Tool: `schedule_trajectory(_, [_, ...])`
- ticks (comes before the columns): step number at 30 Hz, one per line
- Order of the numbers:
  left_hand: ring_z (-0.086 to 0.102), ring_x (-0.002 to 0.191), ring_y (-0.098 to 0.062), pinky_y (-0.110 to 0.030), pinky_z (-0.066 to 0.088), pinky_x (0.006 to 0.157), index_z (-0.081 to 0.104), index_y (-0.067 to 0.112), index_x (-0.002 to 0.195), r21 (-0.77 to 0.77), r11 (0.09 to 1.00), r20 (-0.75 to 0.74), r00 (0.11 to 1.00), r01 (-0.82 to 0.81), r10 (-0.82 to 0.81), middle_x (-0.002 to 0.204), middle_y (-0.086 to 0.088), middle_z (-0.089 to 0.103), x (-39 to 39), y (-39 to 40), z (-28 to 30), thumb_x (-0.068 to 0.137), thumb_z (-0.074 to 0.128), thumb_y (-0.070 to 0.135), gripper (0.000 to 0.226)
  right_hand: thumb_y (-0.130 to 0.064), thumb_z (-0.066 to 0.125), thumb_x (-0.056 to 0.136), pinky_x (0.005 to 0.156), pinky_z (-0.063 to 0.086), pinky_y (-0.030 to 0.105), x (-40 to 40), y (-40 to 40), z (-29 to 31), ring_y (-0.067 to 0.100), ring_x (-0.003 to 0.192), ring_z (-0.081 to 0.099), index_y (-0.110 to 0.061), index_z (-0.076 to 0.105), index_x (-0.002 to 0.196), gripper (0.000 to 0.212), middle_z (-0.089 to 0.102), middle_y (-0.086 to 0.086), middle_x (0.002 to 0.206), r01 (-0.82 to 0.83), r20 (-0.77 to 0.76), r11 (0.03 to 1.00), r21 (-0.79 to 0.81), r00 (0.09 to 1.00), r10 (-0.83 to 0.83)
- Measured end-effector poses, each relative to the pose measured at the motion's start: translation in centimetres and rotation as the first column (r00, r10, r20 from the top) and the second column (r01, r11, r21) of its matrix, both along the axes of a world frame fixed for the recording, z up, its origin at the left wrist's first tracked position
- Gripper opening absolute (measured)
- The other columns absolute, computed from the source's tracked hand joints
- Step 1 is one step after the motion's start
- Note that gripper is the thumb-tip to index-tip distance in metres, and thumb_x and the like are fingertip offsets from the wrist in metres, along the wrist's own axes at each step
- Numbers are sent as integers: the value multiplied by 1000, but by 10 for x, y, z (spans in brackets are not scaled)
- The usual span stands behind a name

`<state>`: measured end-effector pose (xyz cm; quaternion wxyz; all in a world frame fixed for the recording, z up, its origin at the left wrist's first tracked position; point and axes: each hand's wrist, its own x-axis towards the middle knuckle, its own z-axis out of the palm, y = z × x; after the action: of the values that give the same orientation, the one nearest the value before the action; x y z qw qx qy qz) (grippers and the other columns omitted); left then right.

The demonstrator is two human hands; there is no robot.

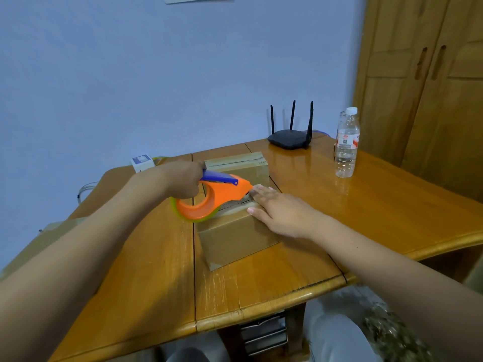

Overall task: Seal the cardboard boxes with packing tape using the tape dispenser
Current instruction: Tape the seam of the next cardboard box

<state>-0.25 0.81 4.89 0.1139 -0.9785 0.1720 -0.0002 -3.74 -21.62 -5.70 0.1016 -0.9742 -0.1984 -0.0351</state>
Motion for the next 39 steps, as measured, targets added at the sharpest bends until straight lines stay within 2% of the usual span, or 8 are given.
schedule_trajectory(7, [45, 64, -10, -19, 35, 53, 45, 13, 134, 24, 997, -6, 997, -73, 73, 78, 3, 47, -5, 14, 4, 95, 42, 2, 40, -58, 19, 104, 116, 36, 49, 7, -2, -8, 24, 154, 16, -20, 19, 160, 68, 13, 3, 168, 28, 15, 1000, -9, 1000, -27])
schedule_trajectory(20, [46, 63, -11, -25, 31, 51, 47, 19, 118, 1, 991, 0, 991, -134, 134, 76, 2, 49, -18, 41, -8, 92, 42, 4, 30, -50, 22, 107, 120, 17, 30, -6, 3, 3, 17, 155, 9, -15, 18, 161, 64, 12, 3, 168, 15, -2, 999, -42, 1000, -15])
schedule_trajectory(23, [49, 65, -12, -23, 37, 55, 48, 18, 123, 5, 992, -46, 991, -123, 123, 79, 0, 52, -12, 37, -8, 92, 43, 2, 35, -51, 22, 107, 121, 18, 36, -8, 6, 6, 21, 155, 10, -15, 21, 160, 64, 14, 3, 168, 27, 1, 997, -66, 1000, -27])
schedule_trajectory(28, [47, 67, -10, -21, 33, 53, 47, 14, 130, -33, 992, -105, 988, -121, 117, 80, 2, 51, -10, 37, -4, 93, 41, 1, 39, -61, 16, 102, 126, -1, 49, 2, 9, 5, 20, 153, 20, -18, 26, 157, 70, 36, 7, 160, -6, 85, 989, -150, 996, 19])
schedule_trajectory(31, [47, 66, -10, -22, 33, 53, 48, 14, 128, -37, 993, -100, 989, -112, 108, 80, 1, 51, -11, 36, -5, 93, 40, 1, 38, -66, 8, 97, 125, -5, 49, 8, 15, 6, 20, 155, 10, -17, 35, 154, 80, 31, 5, 163, -22, 108, 973, -230, 993, 48])
schedule_trajectory(33, [48, 67, -11, -22, 35, 54, 49, 13, 127, -36, 994, -98, 990, -107, 103, 80, 1, 52, -11, 36, -6, 93, 40, 2, 37, -59, 17, 104, 126, 2, 43, 8, 21, 6, 21, 155, 9, -12, 35, 154, 71, 23, 5, 166, -63, 103, 977, -204, 991, 85])
schedule_trajectory(36, [49, 68, -11, -22, 38, 55, 49, 12, 127, -40, 994, -97, 990, -104, 100, 80, 1, 53, -9, 35, -6, 93, 41, 3, 37, -49, 22, 107, 118, 33, 41, 5, 25, -2, 24, 149, 25, -13, 33, 154, 60, 34, 6, 159, -111, 85, 989, -97, 989, 120])
schedule_trajectory(39, [50, 71, -13, -23, 40, 60, 48, 12, 127, -18, 996, -74, 994, -87, 86, 80, 2, 52, -9, 32, -8, 93, 43, 5, 35, -50, 16, 107, 123, 24, 42, 5, 25, -12, 19, 150, 22, -15, 34, 155, 62, 30, 1, 163, -118, 104, 991, -69, 987, 125])
